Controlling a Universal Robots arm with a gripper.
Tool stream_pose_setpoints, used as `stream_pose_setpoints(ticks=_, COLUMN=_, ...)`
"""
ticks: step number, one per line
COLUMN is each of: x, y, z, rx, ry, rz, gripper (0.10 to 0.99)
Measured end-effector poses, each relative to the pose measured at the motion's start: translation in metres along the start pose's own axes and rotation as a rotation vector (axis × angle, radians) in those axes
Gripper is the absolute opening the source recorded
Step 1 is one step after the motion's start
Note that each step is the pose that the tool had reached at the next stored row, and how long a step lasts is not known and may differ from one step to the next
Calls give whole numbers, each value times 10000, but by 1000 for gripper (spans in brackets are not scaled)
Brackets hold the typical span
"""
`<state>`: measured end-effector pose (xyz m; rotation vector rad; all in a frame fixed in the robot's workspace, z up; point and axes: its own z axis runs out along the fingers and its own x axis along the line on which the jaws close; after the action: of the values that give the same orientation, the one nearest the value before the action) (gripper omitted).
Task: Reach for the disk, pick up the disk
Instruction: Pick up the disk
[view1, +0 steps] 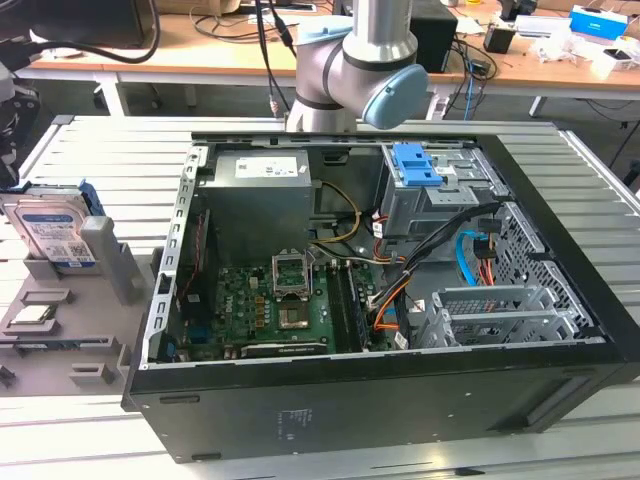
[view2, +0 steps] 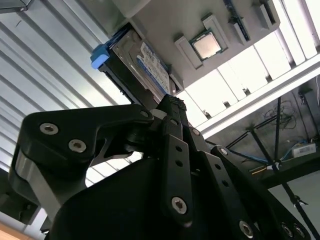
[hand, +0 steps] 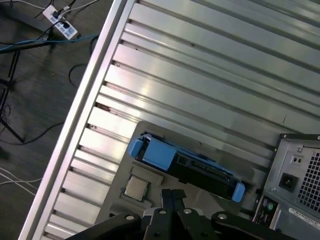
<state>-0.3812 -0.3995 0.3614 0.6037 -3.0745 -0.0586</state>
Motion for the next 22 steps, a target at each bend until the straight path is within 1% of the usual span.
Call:
stream_pose_setpoints(ticks=6, x=0, y=0, z=0, rx=1, ry=30, rz=-824, gripper=106)
stream_pose_setpoints(ticks=14, x=0, y=0, z=0, rx=1, ry=68, rz=-1772, gripper=106)
stream_pose_setpoints(ticks=16, x=0, y=0, z=0, rx=1, ry=83, rz=-2195, gripper=106)
stream_pose_setpoints(ticks=18, x=0, y=0, z=0, rx=1, ry=91, rz=-2400, gripper=106)
stream_pose_setpoints(ticks=22, x=0, y=0, z=0, rx=1, ry=119, rz=-3134, gripper=106)
